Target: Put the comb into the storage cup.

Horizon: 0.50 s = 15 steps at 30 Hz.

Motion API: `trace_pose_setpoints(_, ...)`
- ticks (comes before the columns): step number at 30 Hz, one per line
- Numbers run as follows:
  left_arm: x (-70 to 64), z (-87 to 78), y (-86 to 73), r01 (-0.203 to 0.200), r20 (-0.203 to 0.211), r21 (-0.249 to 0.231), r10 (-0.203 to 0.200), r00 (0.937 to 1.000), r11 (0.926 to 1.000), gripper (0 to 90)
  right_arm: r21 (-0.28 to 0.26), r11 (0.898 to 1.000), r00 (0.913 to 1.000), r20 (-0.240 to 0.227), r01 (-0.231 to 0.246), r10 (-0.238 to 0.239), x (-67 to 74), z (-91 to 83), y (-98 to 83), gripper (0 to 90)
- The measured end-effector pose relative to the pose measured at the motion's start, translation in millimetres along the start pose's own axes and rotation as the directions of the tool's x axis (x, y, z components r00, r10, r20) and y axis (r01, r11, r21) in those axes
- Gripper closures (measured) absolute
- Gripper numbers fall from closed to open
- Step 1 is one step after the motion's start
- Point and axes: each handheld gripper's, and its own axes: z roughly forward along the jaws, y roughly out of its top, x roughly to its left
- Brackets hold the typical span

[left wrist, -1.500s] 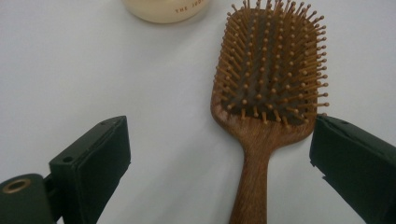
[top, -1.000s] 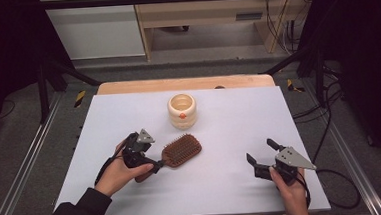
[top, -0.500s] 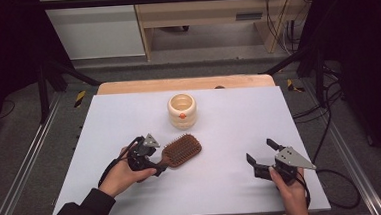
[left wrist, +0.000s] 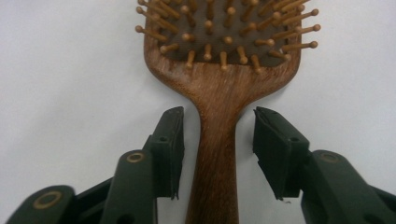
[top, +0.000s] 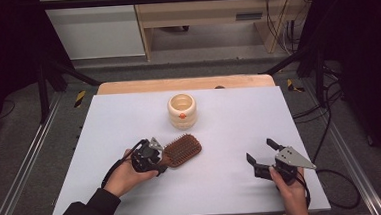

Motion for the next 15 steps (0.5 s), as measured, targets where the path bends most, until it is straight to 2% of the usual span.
trace_pose_setpoints(5, -3.9, -0.5, 0.9, -0.007, -0.002, 0.009, 0.007, 1.0, 0.9999, 61.1, -0.002, 1.0, 1.0, 0.002, -0.002, 0.002, -0.6, -0.5, 0.0, 10.0)
trace_pose_setpoints(9, -8.2, 0.2, 4.1, -0.03, -0.031, 0.036, 0.031, 0.999, 0.9989, 62.8, 0.0, 1.0, 1.0, 0.001, -0.006, 0.006, -0.4, -0.3, -0.1, 10.0)
trace_pose_setpoints(15, -11.3, 1.7, 7.5, -0.023, -0.047, 0.053, 0.026, 0.9986, 0.9983, 64.5, 0.001, 1.0, 1.0, 0.002, -0.007, 0.007, -0.7, -0.3, -0.1, 10.0)
